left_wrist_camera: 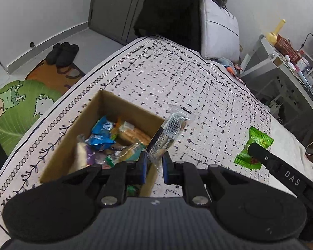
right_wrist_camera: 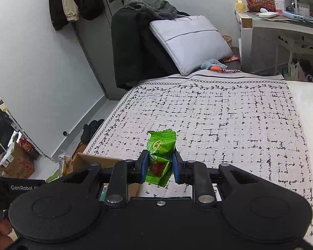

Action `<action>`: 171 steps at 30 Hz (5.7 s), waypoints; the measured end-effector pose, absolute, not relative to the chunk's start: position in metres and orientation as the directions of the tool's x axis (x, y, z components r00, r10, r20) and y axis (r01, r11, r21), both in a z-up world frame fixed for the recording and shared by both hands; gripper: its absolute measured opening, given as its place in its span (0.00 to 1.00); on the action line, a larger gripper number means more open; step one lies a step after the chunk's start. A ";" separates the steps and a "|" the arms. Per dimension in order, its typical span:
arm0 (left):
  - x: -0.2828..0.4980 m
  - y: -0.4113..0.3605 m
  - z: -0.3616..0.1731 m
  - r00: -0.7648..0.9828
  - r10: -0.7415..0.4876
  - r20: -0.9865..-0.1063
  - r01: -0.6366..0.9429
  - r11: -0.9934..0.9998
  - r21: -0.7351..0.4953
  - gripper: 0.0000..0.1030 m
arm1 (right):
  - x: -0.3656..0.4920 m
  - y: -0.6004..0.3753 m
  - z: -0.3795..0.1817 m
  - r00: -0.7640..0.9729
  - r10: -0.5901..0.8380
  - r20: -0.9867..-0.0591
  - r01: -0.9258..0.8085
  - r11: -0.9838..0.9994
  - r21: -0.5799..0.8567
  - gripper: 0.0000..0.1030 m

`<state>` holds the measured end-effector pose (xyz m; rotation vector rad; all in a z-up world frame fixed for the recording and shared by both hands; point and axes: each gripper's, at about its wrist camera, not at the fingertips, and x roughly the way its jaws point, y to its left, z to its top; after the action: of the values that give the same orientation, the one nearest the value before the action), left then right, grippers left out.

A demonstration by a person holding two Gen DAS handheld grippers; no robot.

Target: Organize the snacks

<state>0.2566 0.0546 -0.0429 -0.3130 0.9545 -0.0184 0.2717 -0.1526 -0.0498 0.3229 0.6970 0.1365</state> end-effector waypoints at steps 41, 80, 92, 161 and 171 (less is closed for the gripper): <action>0.240 0.141 -0.071 0.506 -0.079 -0.859 -0.230 0.947 -0.223 0.52 | 0.251 -0.026 -0.056 0.667 0.368 -0.648 -0.206 0.927 0.314 0.24; 0.132 0.088 -0.012 0.632 -0.059 -0.773 -0.183 0.957 -0.223 0.94 | 0.151 -0.096 -0.005 0.799 0.264 -0.540 -0.161 0.959 0.232 1.00; 0.091 0.065 -0.003 0.682 -0.060 -0.729 -0.145 0.966 -0.216 1.00 | 0.103 -0.111 -0.001 0.840 0.213 -0.499 -0.155 0.976 0.156 1.00; 0.038 0.049 0.009 0.772 0.015 -0.636 -0.088 0.993 -0.083 1.00 | 0.067 -0.139 -0.013 0.870 0.178 -0.461 -0.115 0.980 0.163 1.00; 0.036 0.048 0.010 0.771 0.019 -0.637 -0.086 0.993 -0.075 1.00 | 0.066 -0.140 -0.012 0.872 0.180 -0.456 -0.116 0.979 0.166 1.00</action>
<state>0.0365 0.0482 0.0103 -0.1018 0.6891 0.0569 0.0664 -0.1397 -0.0124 0.1358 0.4883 0.1551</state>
